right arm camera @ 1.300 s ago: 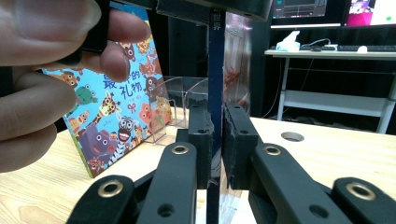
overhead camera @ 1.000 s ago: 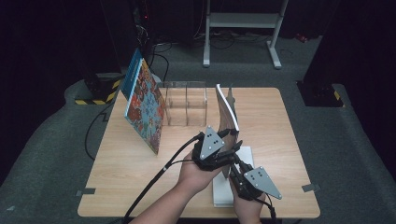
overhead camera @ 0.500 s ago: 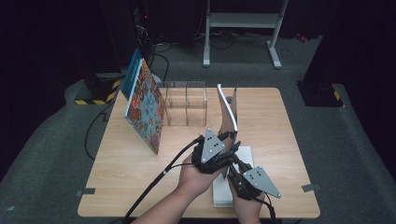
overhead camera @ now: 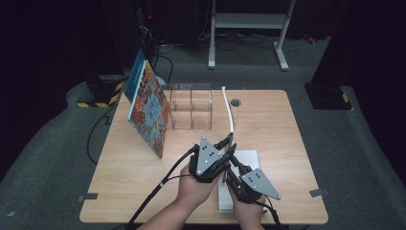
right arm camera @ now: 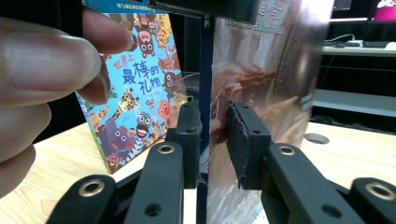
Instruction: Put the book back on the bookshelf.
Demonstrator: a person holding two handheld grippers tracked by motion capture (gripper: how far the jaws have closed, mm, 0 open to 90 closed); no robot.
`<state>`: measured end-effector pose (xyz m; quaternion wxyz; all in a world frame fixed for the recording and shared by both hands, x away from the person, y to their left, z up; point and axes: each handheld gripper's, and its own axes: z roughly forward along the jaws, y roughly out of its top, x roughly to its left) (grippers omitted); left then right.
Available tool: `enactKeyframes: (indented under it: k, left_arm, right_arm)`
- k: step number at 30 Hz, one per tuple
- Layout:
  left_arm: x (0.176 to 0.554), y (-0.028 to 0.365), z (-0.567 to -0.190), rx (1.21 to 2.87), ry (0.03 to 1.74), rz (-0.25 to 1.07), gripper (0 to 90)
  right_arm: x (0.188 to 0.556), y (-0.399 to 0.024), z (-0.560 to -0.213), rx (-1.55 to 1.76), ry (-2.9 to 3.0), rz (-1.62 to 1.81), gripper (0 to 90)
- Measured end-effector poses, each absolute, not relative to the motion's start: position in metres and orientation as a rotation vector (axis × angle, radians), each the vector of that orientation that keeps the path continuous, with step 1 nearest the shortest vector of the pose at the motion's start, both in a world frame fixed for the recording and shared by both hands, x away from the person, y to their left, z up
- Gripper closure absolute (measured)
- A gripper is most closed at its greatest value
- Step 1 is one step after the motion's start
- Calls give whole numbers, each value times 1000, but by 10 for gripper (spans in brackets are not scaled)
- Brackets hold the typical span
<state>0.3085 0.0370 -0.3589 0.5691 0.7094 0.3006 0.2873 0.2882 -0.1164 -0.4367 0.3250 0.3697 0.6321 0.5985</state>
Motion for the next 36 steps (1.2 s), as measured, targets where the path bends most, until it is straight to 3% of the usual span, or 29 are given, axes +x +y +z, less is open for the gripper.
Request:
enactKeyframes:
  k: [6, 20, 36]
  left_arm:
    - [309, 40, -361, 1650, 722, 719, 838]
    - [314, 54, -363, 1623, 709, 704, 841]
    - [314, 101, -373, 1585, 656, 755, 842]
  right_arm:
    - [289, -111, -437, 950, 1698, 1591, 715]
    - [286, -131, -442, 985, 1690, 1560, 712]
    - [291, -170, -457, 1047, 1744, 1433, 661]
